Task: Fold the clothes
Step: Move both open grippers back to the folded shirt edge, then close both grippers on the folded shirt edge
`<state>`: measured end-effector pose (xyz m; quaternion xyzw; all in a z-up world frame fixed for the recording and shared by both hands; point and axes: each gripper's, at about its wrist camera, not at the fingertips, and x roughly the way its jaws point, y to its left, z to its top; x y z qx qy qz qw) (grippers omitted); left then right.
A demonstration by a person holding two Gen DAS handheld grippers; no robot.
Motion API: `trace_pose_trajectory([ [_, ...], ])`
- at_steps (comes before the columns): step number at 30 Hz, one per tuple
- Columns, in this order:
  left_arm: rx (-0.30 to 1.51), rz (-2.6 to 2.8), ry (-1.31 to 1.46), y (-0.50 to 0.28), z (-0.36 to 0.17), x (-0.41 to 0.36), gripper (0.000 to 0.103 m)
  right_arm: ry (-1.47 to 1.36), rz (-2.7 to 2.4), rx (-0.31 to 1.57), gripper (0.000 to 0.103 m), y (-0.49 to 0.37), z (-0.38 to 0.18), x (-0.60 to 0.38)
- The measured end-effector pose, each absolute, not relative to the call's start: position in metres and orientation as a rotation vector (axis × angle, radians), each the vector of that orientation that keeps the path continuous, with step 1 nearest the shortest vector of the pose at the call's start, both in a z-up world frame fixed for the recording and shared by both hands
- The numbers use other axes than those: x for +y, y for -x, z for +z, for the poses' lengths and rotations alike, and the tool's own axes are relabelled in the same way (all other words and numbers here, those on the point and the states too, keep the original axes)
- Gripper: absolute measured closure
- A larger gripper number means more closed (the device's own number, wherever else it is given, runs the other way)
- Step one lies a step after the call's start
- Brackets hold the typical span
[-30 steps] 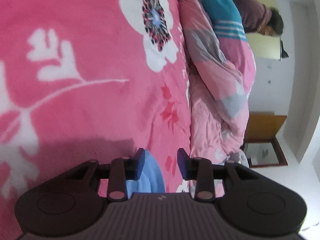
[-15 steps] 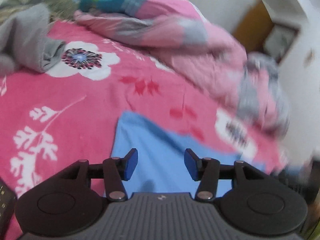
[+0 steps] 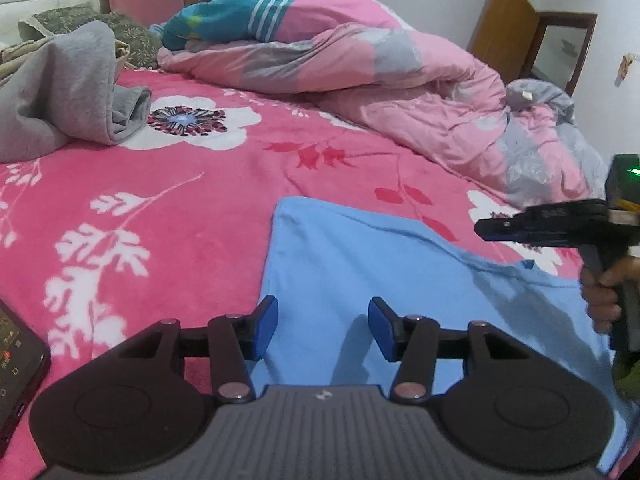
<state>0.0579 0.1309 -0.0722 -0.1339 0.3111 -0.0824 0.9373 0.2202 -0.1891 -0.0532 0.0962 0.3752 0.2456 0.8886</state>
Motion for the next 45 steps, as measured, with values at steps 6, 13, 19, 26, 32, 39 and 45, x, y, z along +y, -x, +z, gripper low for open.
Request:
trace_pose_trajectory([
  [6,0.623,-0.175,0.278,-0.055,-0.077,0.131,0.051,-0.097,0.697,0.884,0.086,-0.209,-0.059,-0.148],
  [13,0.647,-0.163,0.296,-0.055,-0.072,0.135,0.051,-0.371,0.474,0.816,0.084,-0.246,-0.053,-0.203],
  [19,0.642,-0.138,0.292,-0.057,-0.058,0.143,0.04,-0.399,0.206,0.646,0.059,-0.16,-0.01,-0.34],
  [26,0.652,-0.099,0.308,-0.071,-0.044,0.148,0.039,-0.508,0.071,0.725,0.057,-0.124,-0.057,-0.422],
  [32,0.715,-0.08,0.445,-0.108,-0.051,0.174,0.039,-0.597,0.11,0.715,0.06,-0.129,-0.085,-0.429],
  [39,0.755,-0.127,0.588,-0.171,-0.071,0.192,0.043,-0.643,0.151,0.704,0.073,-0.129,-0.087,-0.433],
  [45,0.763,-0.157,0.538,-0.2,-0.077,0.18,0.05,-0.654,0.159,0.704,0.074,-0.131,-0.089,-0.435],
])
